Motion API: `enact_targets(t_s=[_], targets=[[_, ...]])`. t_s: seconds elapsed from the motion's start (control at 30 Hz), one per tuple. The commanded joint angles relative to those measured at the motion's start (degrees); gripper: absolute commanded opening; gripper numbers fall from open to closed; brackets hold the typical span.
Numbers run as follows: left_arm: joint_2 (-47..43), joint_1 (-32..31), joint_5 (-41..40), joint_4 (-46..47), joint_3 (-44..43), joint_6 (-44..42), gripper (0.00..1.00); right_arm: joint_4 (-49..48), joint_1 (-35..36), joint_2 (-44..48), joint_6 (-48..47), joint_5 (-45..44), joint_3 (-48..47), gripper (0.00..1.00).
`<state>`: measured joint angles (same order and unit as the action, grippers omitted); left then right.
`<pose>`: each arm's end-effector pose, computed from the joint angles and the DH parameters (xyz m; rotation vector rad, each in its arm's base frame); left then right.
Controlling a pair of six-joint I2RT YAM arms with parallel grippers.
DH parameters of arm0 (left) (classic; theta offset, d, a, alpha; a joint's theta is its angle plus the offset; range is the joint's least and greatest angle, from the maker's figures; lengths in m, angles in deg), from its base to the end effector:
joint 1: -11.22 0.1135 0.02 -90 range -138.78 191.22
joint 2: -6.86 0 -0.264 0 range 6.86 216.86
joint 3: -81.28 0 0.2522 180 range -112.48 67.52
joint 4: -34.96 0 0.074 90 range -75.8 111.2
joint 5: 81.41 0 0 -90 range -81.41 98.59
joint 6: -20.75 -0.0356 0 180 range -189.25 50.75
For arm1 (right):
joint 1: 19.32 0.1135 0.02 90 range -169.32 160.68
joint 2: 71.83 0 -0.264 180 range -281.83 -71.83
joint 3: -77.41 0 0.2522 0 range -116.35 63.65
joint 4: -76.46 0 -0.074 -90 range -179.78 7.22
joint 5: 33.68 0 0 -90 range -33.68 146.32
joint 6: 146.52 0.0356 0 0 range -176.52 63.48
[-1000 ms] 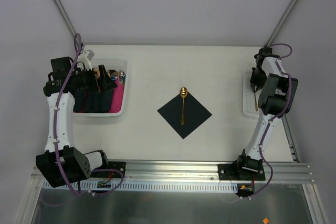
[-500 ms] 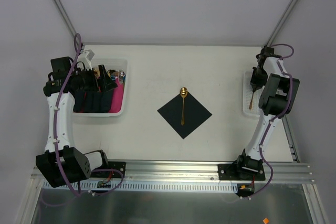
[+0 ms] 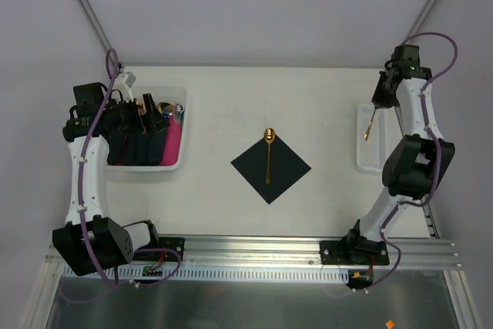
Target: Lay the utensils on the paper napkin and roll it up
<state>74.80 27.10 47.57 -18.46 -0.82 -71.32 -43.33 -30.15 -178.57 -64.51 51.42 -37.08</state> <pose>0.2409 0.0453 0.3555 0.0979 2.1372 -0.5815 0.4047 -0.0805 0.3135 0.0982 2.4962 -0.2442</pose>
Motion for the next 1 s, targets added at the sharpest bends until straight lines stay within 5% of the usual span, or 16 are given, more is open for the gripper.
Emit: enact_targets(t_s=[0.0, 0.27, 0.5, 0.97], targets=[[-1.2, 0.6, -1.2, 0.7, -2.3, 0.8, 0.99, 1.3, 8.9, 9.3, 3.3, 4.3, 3.8, 0.00], [-0.5, 0.6, -3.2, 0.6, -2.3, 4.7, 0.99, -5.3, 29.8, 14.7, 20.8, 3.3, 18.5, 0.00], [-0.4, 0.6, -3.6, 0.7, -2.2, 5.8, 0.99, -10.6, 43.0, 6.5, 26.3, -1.7, 21.1, 0.00], [0.5, 0.6, -4.1, 0.7, -2.2, 6.0, 0.99, -11.8, 46.4, -2.5, 28.8, -4.0, 17.7, 0.00]])
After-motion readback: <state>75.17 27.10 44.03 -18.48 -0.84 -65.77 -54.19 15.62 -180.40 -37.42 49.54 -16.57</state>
